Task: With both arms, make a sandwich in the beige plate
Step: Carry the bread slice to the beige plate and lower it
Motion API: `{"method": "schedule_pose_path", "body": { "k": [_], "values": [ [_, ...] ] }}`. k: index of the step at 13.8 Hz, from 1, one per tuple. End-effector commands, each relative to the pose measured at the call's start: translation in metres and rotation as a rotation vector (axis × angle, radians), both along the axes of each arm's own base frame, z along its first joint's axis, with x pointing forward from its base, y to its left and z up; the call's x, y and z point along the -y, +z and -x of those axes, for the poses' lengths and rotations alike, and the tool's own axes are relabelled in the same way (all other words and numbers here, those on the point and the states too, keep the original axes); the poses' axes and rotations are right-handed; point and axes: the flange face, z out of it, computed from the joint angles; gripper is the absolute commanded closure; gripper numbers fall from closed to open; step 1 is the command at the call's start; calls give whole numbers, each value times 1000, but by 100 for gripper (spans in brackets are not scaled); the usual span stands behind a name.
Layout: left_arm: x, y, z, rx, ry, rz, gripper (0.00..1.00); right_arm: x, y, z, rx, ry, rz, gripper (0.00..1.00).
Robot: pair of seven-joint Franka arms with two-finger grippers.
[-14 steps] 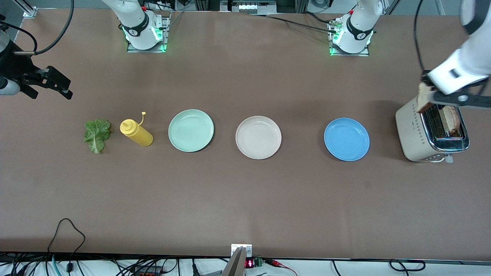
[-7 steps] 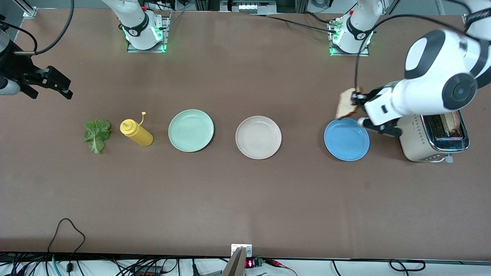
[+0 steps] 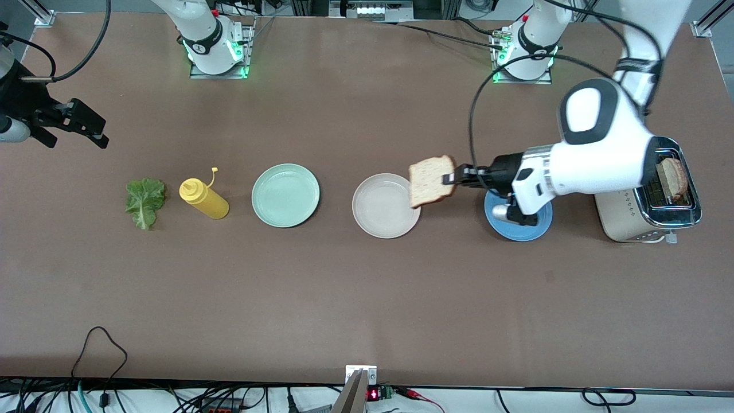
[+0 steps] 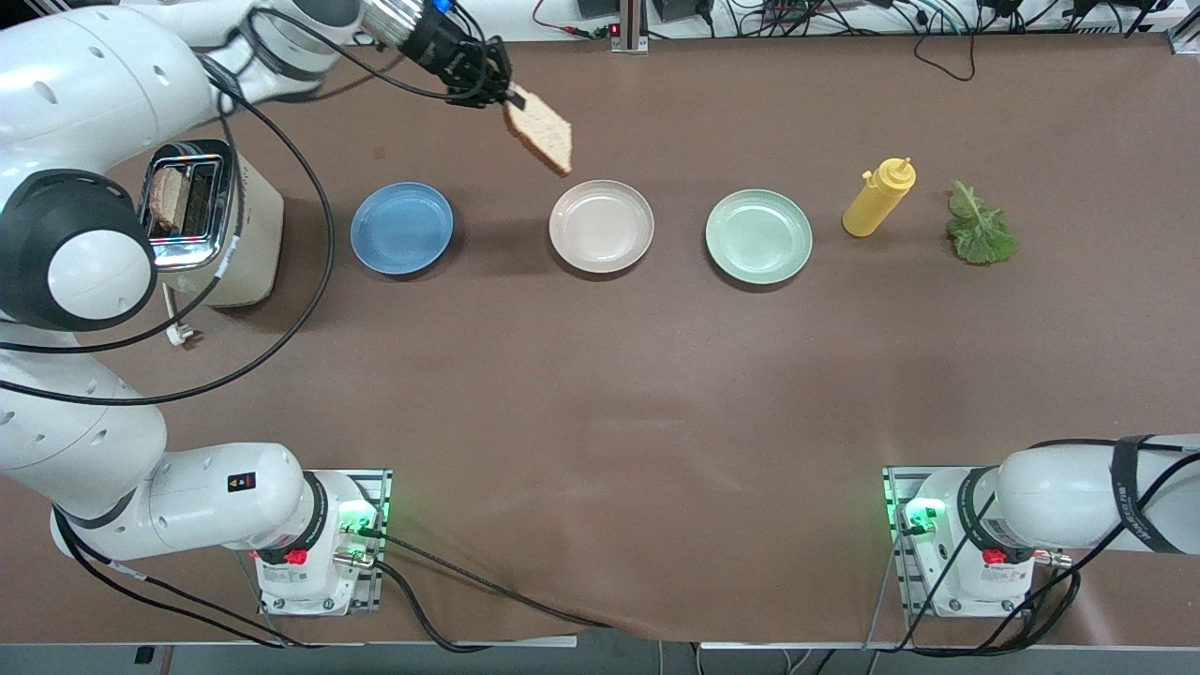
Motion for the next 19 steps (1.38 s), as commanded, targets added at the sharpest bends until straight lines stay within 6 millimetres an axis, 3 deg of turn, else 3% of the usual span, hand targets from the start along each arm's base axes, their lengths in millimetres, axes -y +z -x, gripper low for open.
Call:
{"method": "schedule_pose_path", "body": {
  "k": [1, 2, 4, 8, 12, 18, 19],
  "values": [
    [5, -45, 9, 48, 5, 51, 100, -1, 3, 8, 6, -10, 2, 0],
    [4, -69, 16, 74, 11, 69, 100, -1, 3, 8, 6, -10, 2, 0],
    [20, -101, 29, 108, 25, 141, 100, -1, 3, 8, 6, -10, 2, 0],
    [23, -174, 34, 140, 11, 269, 100, -1, 3, 8, 4, -10, 2, 0],
    [25, -222, 41, 179, -3, 283, 100, -1, 1, 8, 3, -10, 2, 0],
    [53, -247, 57, 163, 18, 321, 99, -1, -2, 7, -5, -11, 4, 0],
    [52, -249, 58, 159, 20, 319, 81, 0, -4, 7, -10, -13, 2, 0]
  ]
}}
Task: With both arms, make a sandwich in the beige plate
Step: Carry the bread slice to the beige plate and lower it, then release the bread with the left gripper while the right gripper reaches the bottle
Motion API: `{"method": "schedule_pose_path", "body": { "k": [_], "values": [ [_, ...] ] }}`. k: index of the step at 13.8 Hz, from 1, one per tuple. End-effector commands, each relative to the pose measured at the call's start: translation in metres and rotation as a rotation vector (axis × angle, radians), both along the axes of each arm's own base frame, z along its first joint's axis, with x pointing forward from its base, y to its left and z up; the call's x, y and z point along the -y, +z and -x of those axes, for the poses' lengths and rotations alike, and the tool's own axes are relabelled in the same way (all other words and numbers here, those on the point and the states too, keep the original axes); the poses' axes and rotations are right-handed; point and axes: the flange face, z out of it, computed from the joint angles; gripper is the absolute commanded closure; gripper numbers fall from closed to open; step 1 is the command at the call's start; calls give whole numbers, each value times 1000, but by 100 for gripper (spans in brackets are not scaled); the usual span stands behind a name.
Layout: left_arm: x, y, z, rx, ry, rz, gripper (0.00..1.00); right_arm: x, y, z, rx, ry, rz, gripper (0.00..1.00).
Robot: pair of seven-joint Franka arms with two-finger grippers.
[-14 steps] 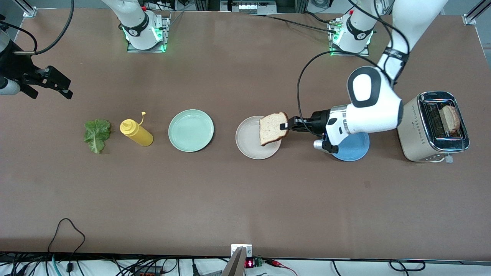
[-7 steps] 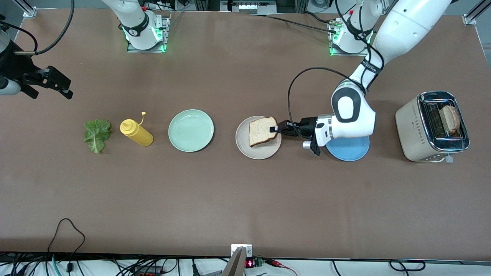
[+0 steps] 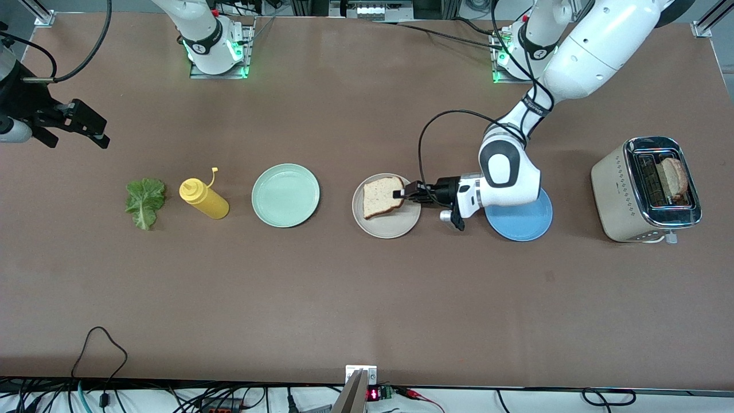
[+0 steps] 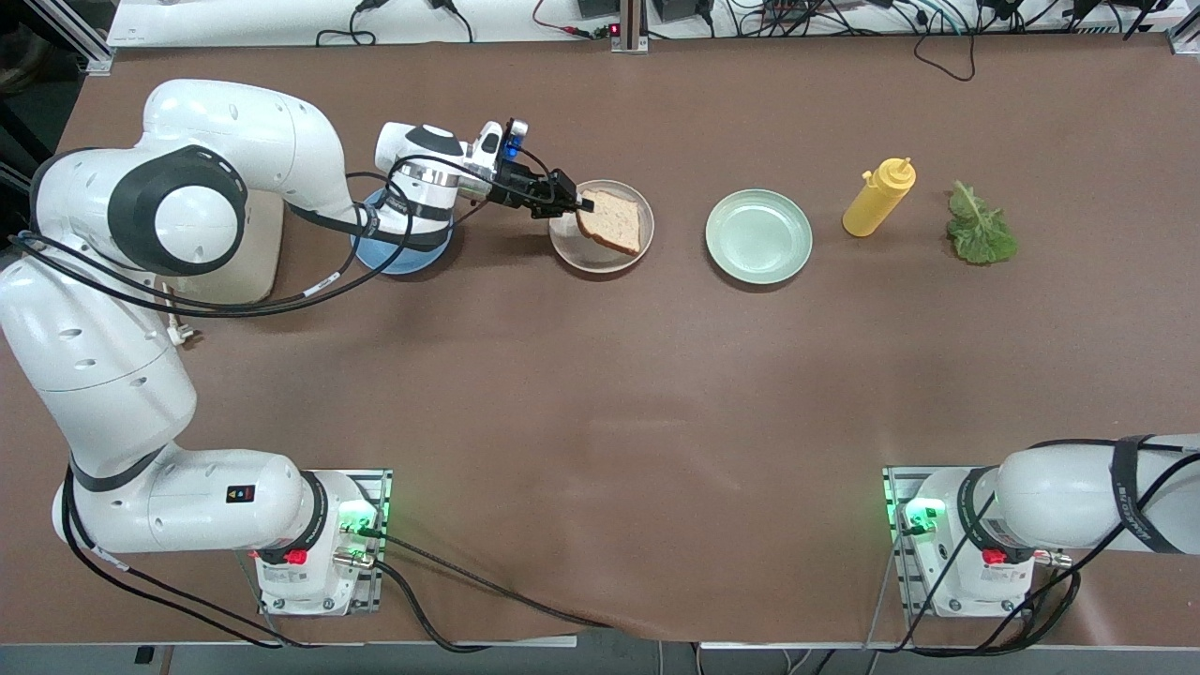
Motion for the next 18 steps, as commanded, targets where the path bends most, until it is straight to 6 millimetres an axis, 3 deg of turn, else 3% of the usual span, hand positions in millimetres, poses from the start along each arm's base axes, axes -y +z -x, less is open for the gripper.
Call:
{"method": "schedule_pose_path", "body": {
  "k": [1, 2, 5, 9, 12, 16, 18],
  "values": [
    [1, -4, -4, 15, 20, 16, 4, 2, -5, 6, -16, -16, 2, 0],
    [-1, -1, -5, 5, 29, 14, 0, 2, -12, 9, -47, -10, 0, 0],
    [-16, 31, -18, 59, 50, 0, 0, 1, -32, 17, -139, 98, -29, 0],
    [-37, 59, -29, 79, 41, -48, 0, 59, -88, 26, -133, 394, -172, 0],
    [-70, 85, -49, 115, -37, -95, 0, 89, -133, 41, -43, 537, -266, 0],
    [-115, 150, -90, 78, -220, -276, 0, 124, -195, 55, 174, 781, -381, 0],
    [-121, 169, -97, 18, -258, -425, 0, 141, -231, 54, 300, 900, -460, 0]
  ]
}}
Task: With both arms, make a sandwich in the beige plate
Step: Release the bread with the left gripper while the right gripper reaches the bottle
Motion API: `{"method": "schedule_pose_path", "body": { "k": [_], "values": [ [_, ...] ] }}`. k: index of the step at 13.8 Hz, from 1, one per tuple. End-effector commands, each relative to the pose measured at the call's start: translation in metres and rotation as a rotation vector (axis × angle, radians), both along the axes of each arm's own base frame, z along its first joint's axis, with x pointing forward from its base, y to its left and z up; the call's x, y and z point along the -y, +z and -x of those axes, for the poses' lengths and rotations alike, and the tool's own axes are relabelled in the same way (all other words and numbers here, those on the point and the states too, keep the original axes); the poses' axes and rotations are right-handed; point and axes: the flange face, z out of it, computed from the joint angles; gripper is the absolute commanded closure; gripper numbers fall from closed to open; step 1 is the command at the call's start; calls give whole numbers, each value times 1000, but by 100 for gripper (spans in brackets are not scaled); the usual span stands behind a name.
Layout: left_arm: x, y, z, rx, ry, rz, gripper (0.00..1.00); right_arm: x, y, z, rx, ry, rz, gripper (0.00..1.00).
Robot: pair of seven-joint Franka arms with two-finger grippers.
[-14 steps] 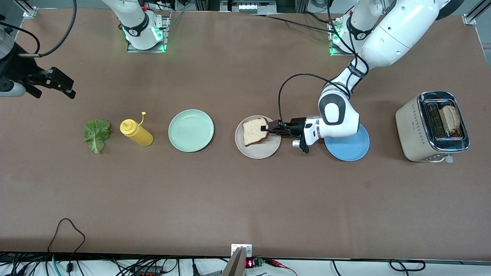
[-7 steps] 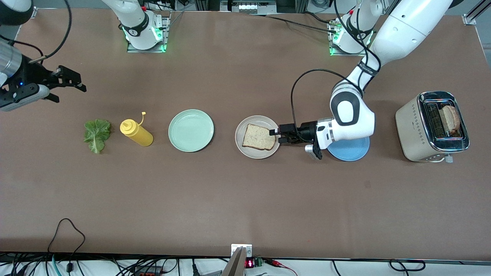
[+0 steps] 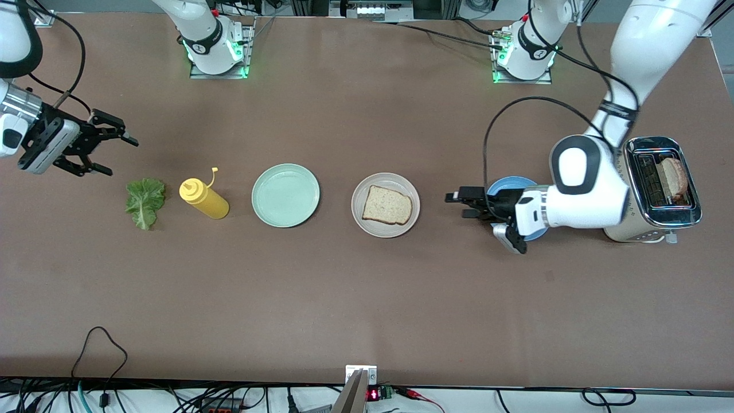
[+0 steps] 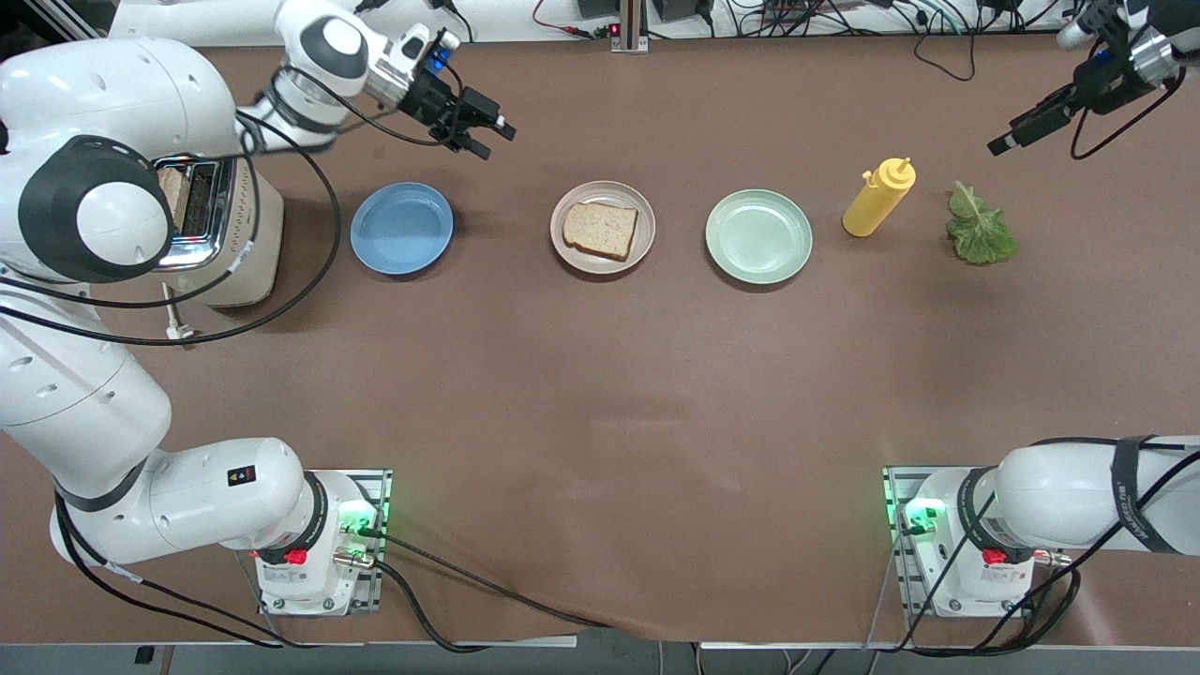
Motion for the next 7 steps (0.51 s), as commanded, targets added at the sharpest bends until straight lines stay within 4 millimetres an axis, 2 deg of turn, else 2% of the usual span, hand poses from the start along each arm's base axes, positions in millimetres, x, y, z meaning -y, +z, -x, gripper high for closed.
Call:
{"method": "schedule_pose_path", "body": {
  "k": [1, 3, 5, 7],
  "values": [
    [1, 19, -6, -41, -19, -194, 0, 24, -45, 5, 155, 121, -126, 0],
    [-20, 9, -8, -24, -41, -389, 0, 31, -90, 5, 221, 180, -258, 0],
    [-34, 2, -6, -43, -51, -511, 0, 29, -133, 4, 282, 214, -376, 0],
    [-45, 2, 0, -107, -43, -614, 0, 24, -166, -5, 336, 252, -480, 0]
  ]
}}
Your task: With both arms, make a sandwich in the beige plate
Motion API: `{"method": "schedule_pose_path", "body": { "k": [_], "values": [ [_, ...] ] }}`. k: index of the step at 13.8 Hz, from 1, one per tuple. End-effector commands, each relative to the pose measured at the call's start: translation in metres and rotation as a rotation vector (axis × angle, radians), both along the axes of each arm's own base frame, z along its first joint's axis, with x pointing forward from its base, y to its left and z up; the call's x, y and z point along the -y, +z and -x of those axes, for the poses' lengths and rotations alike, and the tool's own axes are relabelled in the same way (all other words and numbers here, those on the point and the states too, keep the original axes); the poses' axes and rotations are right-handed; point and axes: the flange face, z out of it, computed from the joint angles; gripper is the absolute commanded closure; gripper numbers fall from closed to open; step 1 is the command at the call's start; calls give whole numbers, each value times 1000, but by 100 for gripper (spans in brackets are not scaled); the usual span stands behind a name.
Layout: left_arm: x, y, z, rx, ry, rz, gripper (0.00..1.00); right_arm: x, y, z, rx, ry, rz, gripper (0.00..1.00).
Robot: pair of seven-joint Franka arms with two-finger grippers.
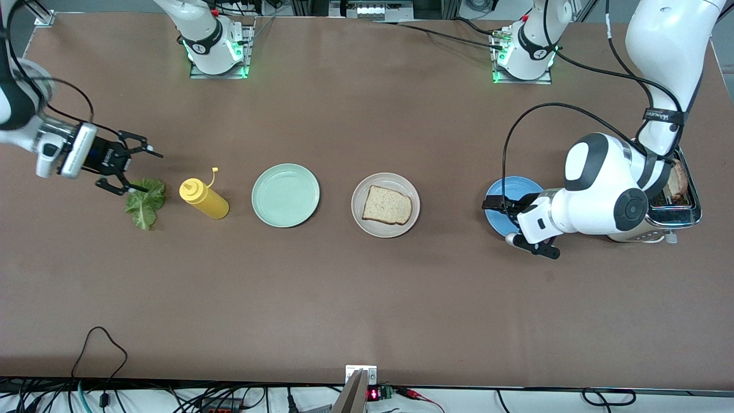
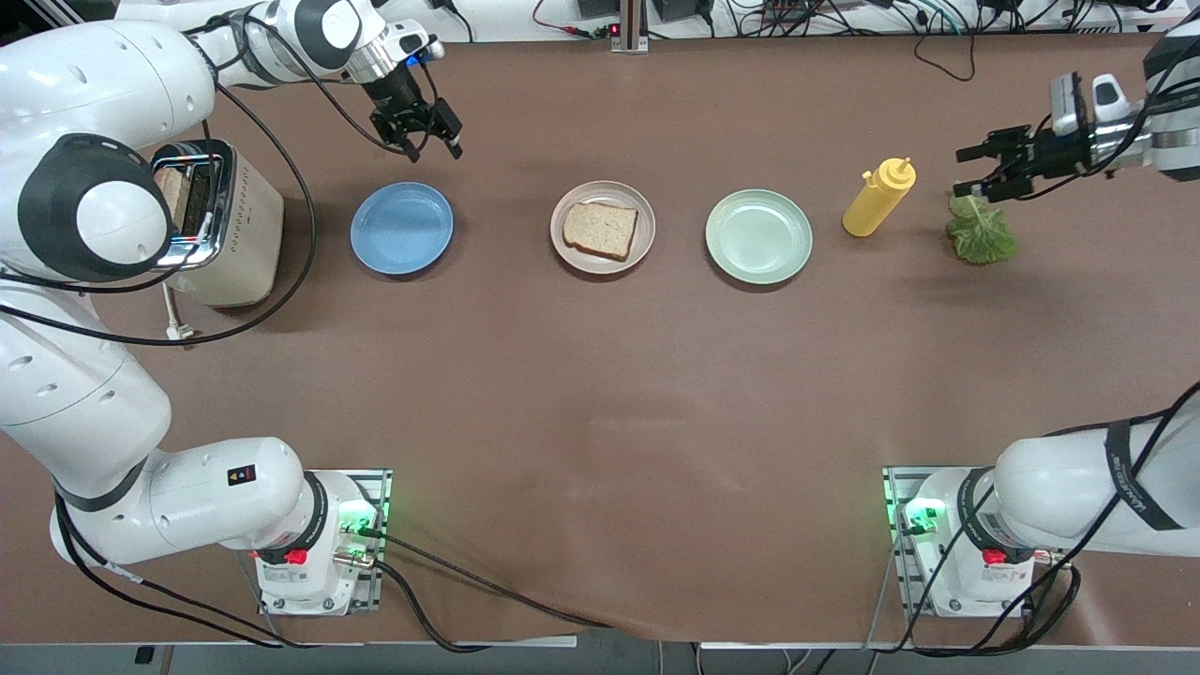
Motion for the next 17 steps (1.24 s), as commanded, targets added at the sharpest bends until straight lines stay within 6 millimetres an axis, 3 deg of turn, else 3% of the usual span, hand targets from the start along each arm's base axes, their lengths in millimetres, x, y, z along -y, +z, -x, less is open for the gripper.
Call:
{"method": "schedule_pose_path", "body": {
  "k": [1, 5, 7, 10, 12, 16, 17],
  "values": [
    [-17, 10, 4, -65, 11, -142, 0, -1, -39, -18, 67, 63, -125, 0],
    [-61, 52, -4, -146, 39, -246, 0, 5, -87, -38, 167, 136, -234, 0],
    [-69, 78, -6, -106, 29, -291, 0, 2, -115, -42, 213, 143, -285, 0],
    [-66, 143, -4, -49, 14, -333, 0, -6, -140, -40, 250, 140, -320, 0],
    [-43, 182, 1, -29, -42, -294, 0, -15, -151, -38, 258, 134, -357, 0],
    [-8, 240, 22, -5, -123, -286, 0, -46, -155, -41, 259, 156, -414, 0],
    [-10, 248, 24, 17, -104, -314, 0, -56, -154, -44, 275, 156, -432, 0]
  ]
}}
